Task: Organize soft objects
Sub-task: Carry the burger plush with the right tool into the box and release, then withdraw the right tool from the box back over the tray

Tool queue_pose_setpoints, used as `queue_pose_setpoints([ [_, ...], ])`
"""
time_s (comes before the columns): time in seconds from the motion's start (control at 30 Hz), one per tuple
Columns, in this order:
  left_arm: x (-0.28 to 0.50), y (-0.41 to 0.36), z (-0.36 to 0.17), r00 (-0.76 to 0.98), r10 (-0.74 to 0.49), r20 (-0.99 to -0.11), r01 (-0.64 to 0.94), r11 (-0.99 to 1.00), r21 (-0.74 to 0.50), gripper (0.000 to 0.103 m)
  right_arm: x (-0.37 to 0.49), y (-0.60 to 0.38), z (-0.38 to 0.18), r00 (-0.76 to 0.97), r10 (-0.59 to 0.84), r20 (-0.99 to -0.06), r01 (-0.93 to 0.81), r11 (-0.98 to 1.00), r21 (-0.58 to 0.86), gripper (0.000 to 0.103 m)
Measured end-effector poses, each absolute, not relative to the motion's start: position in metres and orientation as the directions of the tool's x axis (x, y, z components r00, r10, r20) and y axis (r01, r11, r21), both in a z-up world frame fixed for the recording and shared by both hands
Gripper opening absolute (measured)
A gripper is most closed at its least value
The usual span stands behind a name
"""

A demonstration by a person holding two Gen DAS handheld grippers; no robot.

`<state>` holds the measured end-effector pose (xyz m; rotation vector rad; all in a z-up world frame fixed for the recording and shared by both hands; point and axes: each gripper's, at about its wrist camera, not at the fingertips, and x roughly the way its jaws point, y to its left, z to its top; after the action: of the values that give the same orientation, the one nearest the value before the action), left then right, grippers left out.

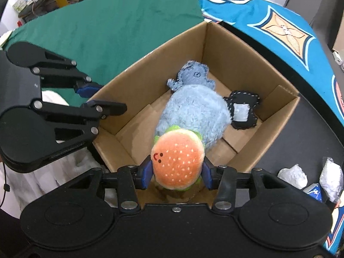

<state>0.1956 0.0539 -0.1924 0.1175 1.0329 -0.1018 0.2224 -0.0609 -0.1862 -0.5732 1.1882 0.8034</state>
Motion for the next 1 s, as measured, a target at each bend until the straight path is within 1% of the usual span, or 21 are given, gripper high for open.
queue_pose_setpoints([
  [0.2,0.195,0.055,-0.191,0.512,-0.033,-0.859,0.135,0.99,0.043,0.015,0.227,-0.053,-0.193,0.158,0.223,-0.962,-0.8,0.6,0.008,0.048],
  [0.27,0.195,0.055,-0.191,0.512,-0.034,-0.858,0.133,0.99,0.04,0.015,0.228,-0.051,-0.193,0.16,0.219,-0.962,-0.797,0.604,0.004,0.05],
  [0.4,0.195,0.053,-0.192,0.511,-0.038,-0.858,0.135,0.99,0.037,0.015,0.231,-0.051,-0.194,0.166,0.208,-0.964,-0.788,0.615,-0.003,0.058],
  [0.43,0.195,0.054,-0.192,0.512,-0.033,-0.858,0.134,0.99,0.042,0.015,0.23,-0.051,-0.193,0.167,0.211,-0.963,-0.789,0.615,-0.002,0.058],
  [0.93,0.2,0.047,-0.195,0.495,0.008,-0.869,0.118,0.99,0.076,0.014,0.221,-0.072,-0.174,0.18,0.278,-0.944,-0.769,0.638,0.042,0.058],
  [1.0,0.2,0.047,-0.194,0.492,0.012,-0.871,0.113,0.991,0.078,0.014,0.22,-0.076,-0.17,0.186,0.29,-0.939,-0.76,0.648,0.05,0.06],
])
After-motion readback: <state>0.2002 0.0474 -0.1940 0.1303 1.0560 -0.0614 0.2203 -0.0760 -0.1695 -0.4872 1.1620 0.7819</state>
